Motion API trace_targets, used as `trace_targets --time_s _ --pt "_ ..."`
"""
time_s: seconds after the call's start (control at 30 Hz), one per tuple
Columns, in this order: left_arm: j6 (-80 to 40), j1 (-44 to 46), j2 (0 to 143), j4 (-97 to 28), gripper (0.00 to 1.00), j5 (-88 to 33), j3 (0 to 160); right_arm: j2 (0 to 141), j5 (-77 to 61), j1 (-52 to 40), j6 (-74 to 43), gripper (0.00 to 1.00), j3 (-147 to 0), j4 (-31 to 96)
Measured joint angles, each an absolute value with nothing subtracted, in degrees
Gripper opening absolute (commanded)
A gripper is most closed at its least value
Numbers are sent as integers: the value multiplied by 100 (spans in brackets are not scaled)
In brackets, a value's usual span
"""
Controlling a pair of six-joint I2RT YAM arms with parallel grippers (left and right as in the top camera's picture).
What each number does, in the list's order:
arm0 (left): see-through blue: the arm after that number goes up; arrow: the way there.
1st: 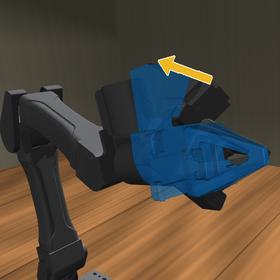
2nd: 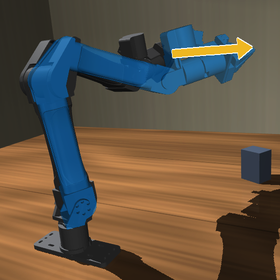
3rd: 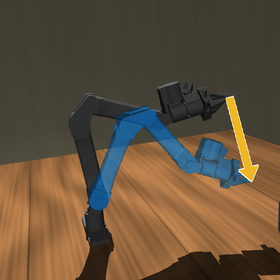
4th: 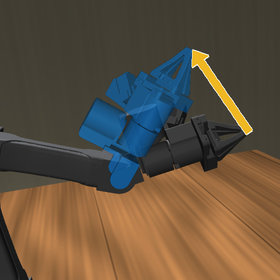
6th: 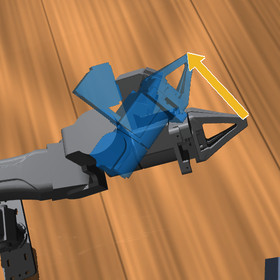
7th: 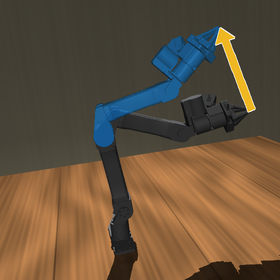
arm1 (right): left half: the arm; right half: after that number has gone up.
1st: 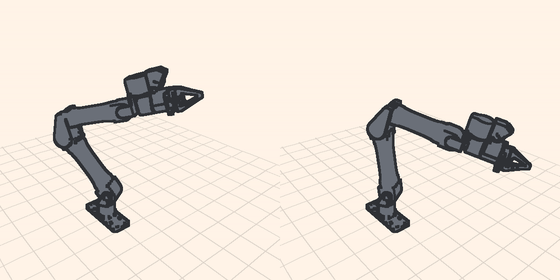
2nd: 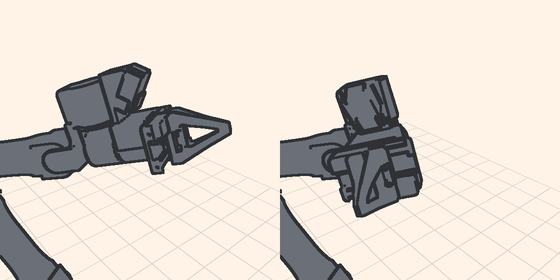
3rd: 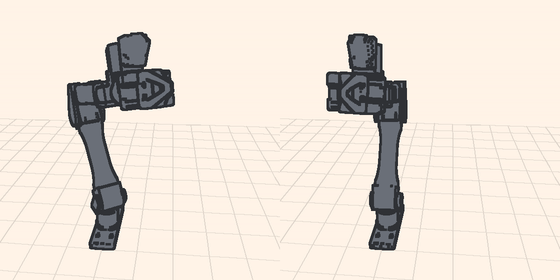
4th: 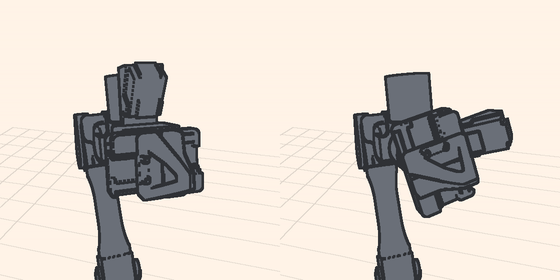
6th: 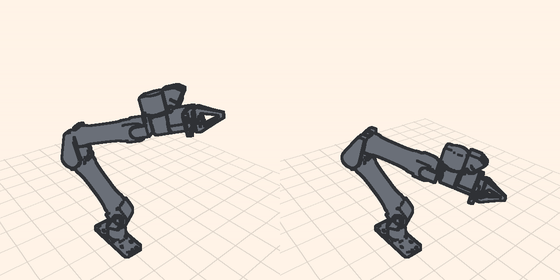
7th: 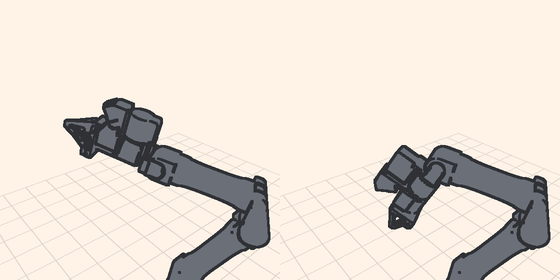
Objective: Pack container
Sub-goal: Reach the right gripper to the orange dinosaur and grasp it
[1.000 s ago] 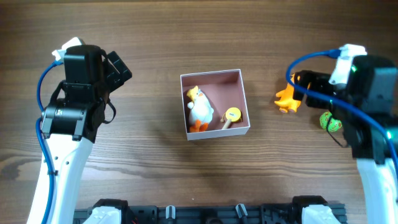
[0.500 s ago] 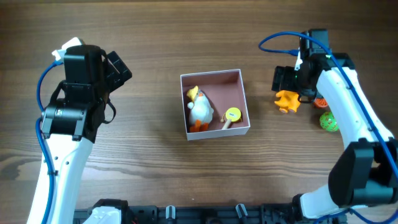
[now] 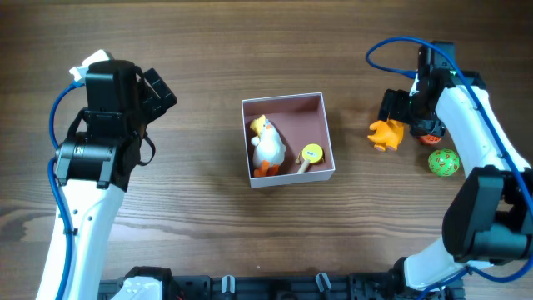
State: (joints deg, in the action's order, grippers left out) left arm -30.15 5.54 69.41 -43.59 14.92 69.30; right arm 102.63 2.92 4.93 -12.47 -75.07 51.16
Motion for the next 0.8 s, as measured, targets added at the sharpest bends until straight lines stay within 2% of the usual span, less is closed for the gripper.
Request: trace_targets --time_s 0.03,0.07,0.13,0.17,0.2,0.33,0.67,0.8 --pt "-3015 554 6941 -4359 100 1492 6930 10300 250 493 -1229 47 -7507 5096" --pt "-3015 554 6941 -4359 100 1492 6930 10326 213 493 -1208 40 -7507 5092" --pt "-3015 554 6941 -4359 100 1492 6930 10353 145 493 -1199 43 -7507 5089" --pt "-3015 554 6941 -4359 100 1492 6930 10357 130 493 -1205 56 -7507 5089" --pt "-3015 554 6941 -4359 100 1492 6930 10357 126 493 -1199 62 -7507 5092" --pt "-3015 554 6941 -4359 100 1492 6930 10357 108 493 -1188 69 -7507 5098" --pt "-3015 554 6941 -4359 100 1492 6930 10468 106 493 -1170 68 -7507 5065" --pt "-3015 554 6941 -4359 100 1492 6930 10619 106 493 -1166 56 -7507 5011"
